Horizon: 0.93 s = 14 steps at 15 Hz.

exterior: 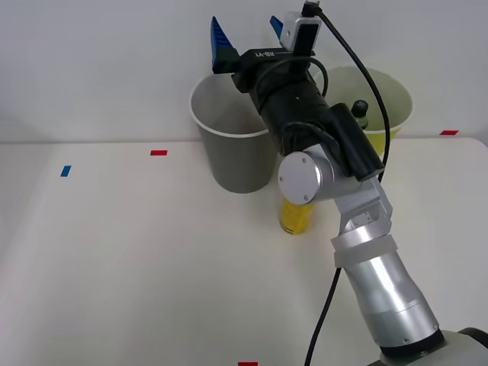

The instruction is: Put cans in the gray bin, plastic bottles in the light green bin

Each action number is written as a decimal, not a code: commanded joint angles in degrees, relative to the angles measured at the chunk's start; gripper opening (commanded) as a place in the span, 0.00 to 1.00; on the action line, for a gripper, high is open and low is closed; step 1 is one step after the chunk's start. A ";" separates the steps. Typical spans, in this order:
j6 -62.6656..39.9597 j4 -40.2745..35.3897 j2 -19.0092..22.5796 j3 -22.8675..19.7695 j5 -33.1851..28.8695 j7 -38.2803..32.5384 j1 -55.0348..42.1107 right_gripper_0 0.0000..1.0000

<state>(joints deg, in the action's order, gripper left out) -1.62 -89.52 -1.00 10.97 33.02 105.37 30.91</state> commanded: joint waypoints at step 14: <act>-14.64 -41.08 13.57 -3.06 11.54 -3.51 -30.74 1.00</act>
<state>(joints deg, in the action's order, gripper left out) -17.68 -126.31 9.93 7.89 44.11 102.31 5.72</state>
